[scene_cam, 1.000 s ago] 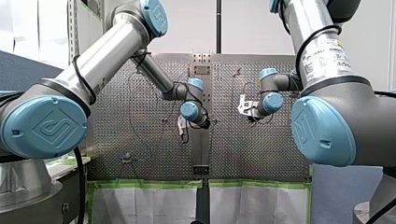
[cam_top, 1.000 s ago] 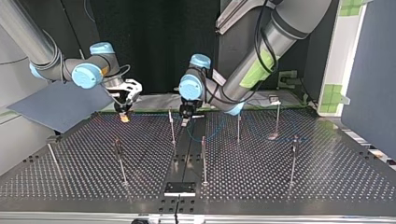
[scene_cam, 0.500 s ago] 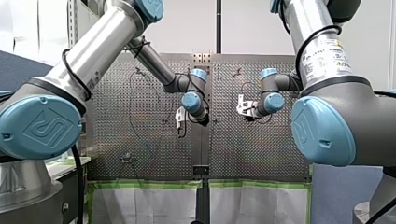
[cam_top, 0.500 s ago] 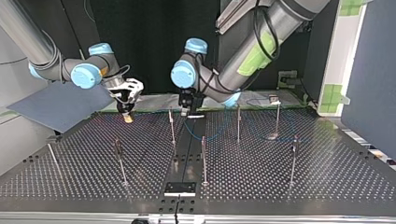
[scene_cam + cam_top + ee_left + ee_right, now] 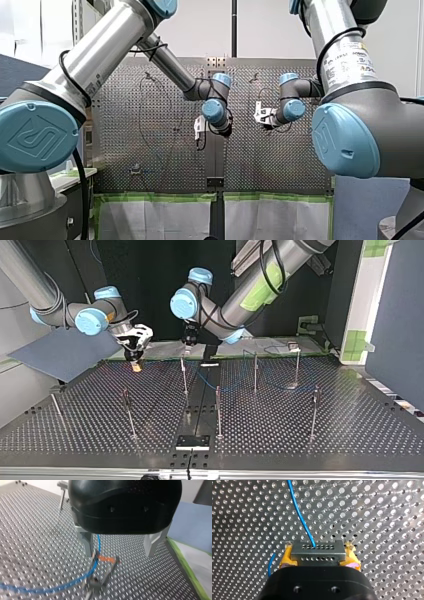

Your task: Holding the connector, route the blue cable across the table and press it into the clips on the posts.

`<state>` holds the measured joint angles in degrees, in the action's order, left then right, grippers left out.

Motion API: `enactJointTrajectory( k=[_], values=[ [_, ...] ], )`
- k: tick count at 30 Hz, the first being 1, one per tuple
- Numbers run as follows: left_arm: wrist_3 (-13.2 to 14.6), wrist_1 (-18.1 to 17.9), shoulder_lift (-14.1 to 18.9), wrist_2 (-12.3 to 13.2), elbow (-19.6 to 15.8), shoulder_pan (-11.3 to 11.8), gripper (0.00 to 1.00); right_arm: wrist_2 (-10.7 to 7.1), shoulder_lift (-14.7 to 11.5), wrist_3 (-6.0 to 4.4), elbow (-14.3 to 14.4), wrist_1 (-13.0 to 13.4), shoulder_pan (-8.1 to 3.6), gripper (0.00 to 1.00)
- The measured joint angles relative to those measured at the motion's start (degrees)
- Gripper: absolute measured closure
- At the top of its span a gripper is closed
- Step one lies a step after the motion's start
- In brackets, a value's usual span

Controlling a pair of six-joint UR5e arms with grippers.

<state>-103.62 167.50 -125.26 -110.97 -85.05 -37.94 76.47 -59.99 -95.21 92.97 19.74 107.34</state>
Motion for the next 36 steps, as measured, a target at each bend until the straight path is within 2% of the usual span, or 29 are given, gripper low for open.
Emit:
enactJointTrajectory(
  k=[8,14,17,23,30,36],
  values=[
    [-2.08,-3.71,-0.28,-3.61,0.17,-3.76,0.00,-0.08,-0.01,0.00,-0.01,-0.04,-0.39,1.00],
    [-3.17,-6.70,-1.30,-3.80,1.70,-6.01,0.00,-0.08,-0.06,-0.06,-0.12,-0.08,-0.57,1.00],
    [-3.45,-6.99,-2.58,-3.62,3.17,-6.34,0.00,-0.09,-0.07,-0.08,-0.17,-0.12,-0.58,1.00],
    [-4.22,-4.82,-5.43,-4.58,6.12,-6.20,0.00,-0.25,-0.75,-0.17,-0.27,-0.26,-1.09,1.00],
    [-4.55,-2.04,-8.85,-5.65,9.53,-5.33,0.00,-2.17,-1.65,-0.57,-0.29,-0.21,-1.37,1.00],
    [-4.62,-2.07,-10.81,-5.81,12.26,-5.17,0.00,-2.59,-1.66,-0.61,-0.28,-0.21,-1.53,1.00]
  ],
)
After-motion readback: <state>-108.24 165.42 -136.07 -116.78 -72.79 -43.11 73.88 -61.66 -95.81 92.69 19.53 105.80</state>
